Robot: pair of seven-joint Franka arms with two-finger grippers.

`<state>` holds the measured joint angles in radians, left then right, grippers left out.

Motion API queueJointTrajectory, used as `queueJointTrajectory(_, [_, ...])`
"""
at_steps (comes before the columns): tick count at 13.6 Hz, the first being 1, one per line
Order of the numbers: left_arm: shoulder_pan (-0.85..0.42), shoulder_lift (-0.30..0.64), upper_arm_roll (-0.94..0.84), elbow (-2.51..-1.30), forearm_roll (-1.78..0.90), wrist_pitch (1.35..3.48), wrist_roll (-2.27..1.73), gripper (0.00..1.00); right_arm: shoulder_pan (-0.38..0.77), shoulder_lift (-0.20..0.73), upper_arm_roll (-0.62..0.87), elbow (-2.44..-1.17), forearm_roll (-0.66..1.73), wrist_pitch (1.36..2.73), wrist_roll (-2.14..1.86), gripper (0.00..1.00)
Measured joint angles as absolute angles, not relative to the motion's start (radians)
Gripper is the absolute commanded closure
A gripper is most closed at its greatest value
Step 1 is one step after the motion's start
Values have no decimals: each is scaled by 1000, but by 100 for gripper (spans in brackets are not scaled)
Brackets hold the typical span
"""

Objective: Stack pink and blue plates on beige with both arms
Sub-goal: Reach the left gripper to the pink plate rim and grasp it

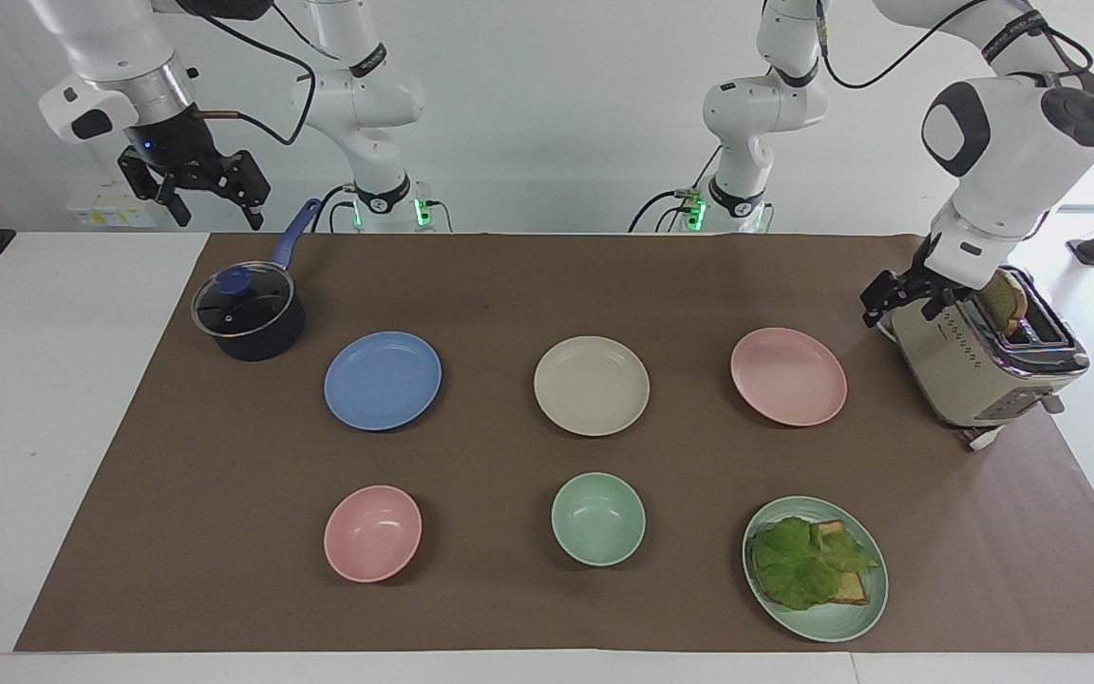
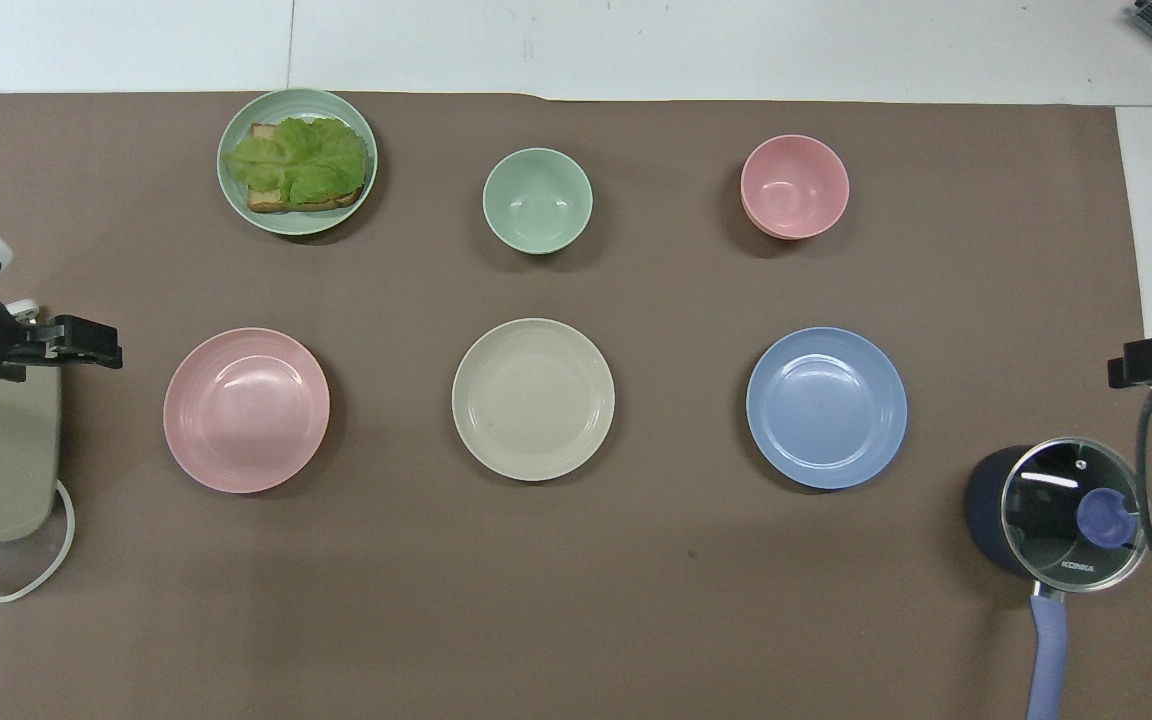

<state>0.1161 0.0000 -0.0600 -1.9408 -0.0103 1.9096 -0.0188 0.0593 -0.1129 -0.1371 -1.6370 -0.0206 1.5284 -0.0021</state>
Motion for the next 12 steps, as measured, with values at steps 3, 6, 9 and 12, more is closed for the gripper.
queueJointTrajectory(3, [117,70,-60,-2037,-10,2037,-19,0,59,-113,-137,-1637,-21,1528,-2,0])
queueJointTrajectory(6, [122,134,-60,-2104,-10,2102,-19,0,59,-113,-137,-1637,-21,1528,-2,0])
queueJointTrajectory(9, [127,158,-60,-2150,-10,2149,-19,0,59,-113,-137,-1637,-21,1528,-2,0])
queueJointTrajectory(12, [127,157,-60,-2173,-10,2149,-19,89,59,-113,-137,-1637,-21,1528,-2,0])
